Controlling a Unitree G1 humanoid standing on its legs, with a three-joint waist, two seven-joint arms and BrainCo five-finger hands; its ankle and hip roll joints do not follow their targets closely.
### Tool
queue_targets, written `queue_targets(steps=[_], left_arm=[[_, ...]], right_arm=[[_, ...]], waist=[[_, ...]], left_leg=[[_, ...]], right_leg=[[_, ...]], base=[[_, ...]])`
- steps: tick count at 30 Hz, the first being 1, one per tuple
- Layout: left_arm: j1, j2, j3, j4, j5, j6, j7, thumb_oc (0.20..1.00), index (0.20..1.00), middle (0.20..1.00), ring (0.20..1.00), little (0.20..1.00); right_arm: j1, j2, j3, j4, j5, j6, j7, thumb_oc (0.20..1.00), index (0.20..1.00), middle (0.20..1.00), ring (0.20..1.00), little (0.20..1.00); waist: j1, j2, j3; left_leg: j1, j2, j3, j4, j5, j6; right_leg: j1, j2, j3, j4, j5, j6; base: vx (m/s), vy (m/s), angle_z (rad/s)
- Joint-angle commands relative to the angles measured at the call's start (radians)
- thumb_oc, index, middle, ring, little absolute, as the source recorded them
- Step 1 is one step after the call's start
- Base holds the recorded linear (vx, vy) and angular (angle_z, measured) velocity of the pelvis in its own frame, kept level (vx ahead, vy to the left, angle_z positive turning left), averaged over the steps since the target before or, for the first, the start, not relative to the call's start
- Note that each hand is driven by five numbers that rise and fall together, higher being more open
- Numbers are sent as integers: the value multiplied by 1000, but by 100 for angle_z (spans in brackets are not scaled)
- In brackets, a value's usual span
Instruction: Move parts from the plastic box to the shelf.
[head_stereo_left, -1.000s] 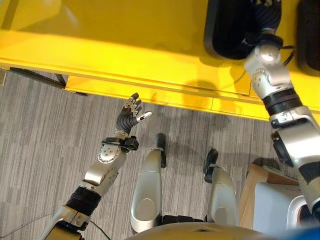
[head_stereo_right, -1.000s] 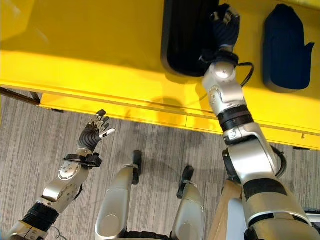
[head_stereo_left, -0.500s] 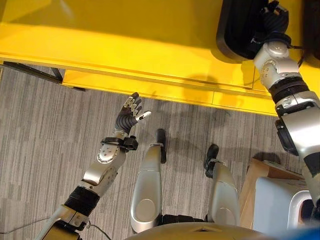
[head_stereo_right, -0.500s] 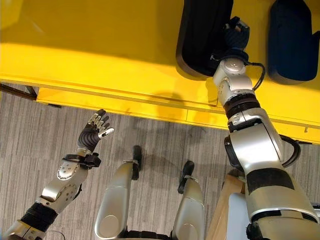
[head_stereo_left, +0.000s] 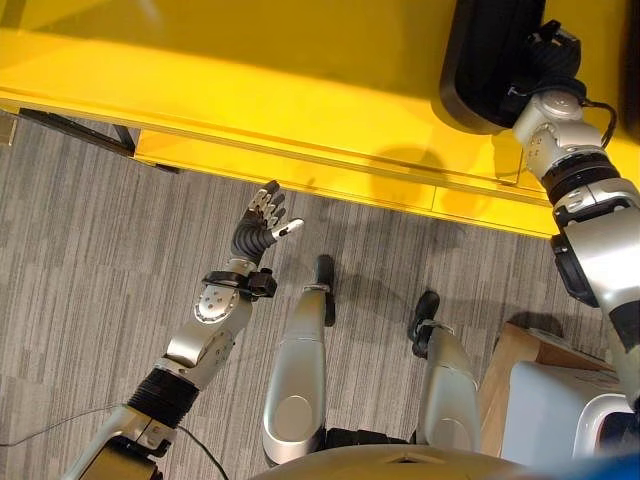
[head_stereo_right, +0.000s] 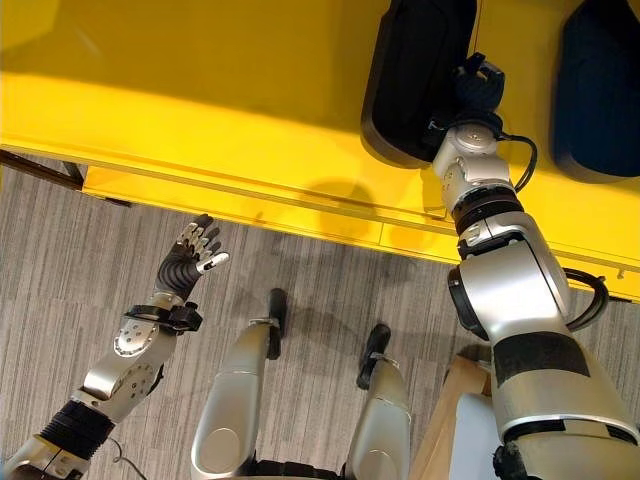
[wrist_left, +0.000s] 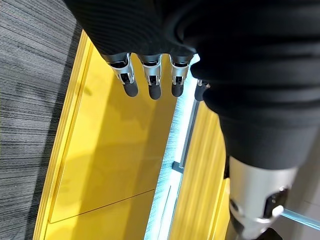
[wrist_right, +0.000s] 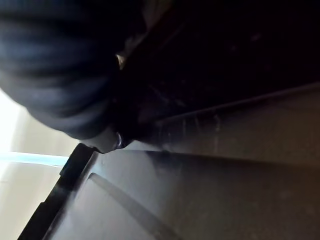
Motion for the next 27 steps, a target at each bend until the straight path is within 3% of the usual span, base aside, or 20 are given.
queue_targets(steps=[1, 4, 5, 6, 17, 18, 19, 20, 21, 27], left_arm=[[7, 25, -30, -73, 1, -65, -15, 1000, 1000, 1000, 1000, 1000], [4, 25, -35, -68, -2, -68, -12, 1000, 1000, 1000, 1000, 1000], [0, 23, -37, -68, -5, -72, -11, 1000, 1000, 1000, 1000, 1000], [1, 22, -37, -68, -5, -72, -11, 1000, 1000, 1000, 1000, 1000], [0, 23, -38, -58, -15, -80, 0, 1000, 1000, 1000, 1000, 1000], [2, 24, -37, -60, -17, -82, 1, 1000, 1000, 1000, 1000, 1000], [3, 22, -37, -59, -20, -81, 1, 1000, 1000, 1000, 1000, 1000], [2, 22, -37, -59, -20, -81, 1, 1000, 1000, 1000, 1000, 1000], [2, 23, -36, -58, -20, -82, 1, 1000, 1000, 1000, 1000, 1000], [2, 24, -36, -55, -29, -87, 4, 1000, 1000, 1000, 1000, 1000]], right_arm=[[-85, -38, 19, -11, -3, -48, 1, 200, 200, 200, 200, 200], [-93, -42, 14, 27, -4, -45, 0, 200, 200, 200, 200, 200], [-96, -45, 8, 34, 2, -47, -3, 200, 200, 200, 200, 200], [-96, -45, 9, 35, 2, -46, -2, 200, 200, 200, 200, 200], [-115, -83, -26, 74, 58, -66, -16, 200, 200, 200, 200, 200], [-117, -84, -24, 65, 61, -71, -16, 489, 489, 489, 489, 489], [-117, -83, -25, 60, 65, -75, -15, 890, 890, 890, 890, 890], [-116, -83, -25, 59, 65, -75, -15, 890, 890, 890, 890, 890], [-118, -81, -25, 55, 76, -81, -14, 1000, 1000, 1000, 1000, 1000], [-123, -82, -25, 47, 83, -87, -18, 1000, 1000, 1000, 1000, 1000]], waist=[[28, 30, -52], [34, 34, -49], [34, 37, -47], [35, 35, -50], [46, 42, -52], [47, 42, -52], [47, 42, -51], [47, 42, -51], [47, 42, -51], [44, 40, -52]], left_leg=[[-44, 81, -88, 35, -28, -99], [-52, 77, -89, 45, -37, -97], [-64, 72, -84, 39, -10, -87], [-54, 73, -88, 47, -39, -96], [-78, 65, -93, 70, -54, -92], [-81, 64, -93, 70, -53, -92], [-81, 64, -93, 70, -53, -92], [-81, 64, -93, 70, -54, -92], [-83, 63, -92, 72, -55, -92], [-87, 63, -93, 82, -60, -91]], right_leg=[[52, -33, -31, 1, 16, 23], [55, -36, -33, 1, 12, 26], [47, -38, -36, -6, 34, 20], [56, -37, -33, 1, 11, 26], [45, -42, -45, 15, 3, 27], [42, -42, -45, 17, 2, 27], [40, -41, -45, 17, 1, 27], [40, -41, -45, 17, 1, 27], [35, -40, -43, 21, 0, 27], [32, -42, -39, 30, -4, 26]], base=[[112, -20, 6], [15, 5, 2], [0, 0, 0], [34, 4, 2], [29, 0, 3], [0, 0, 0], [0, 0, 0], [0, 0, 0], [0, 0, 0], [0, 0, 0]])
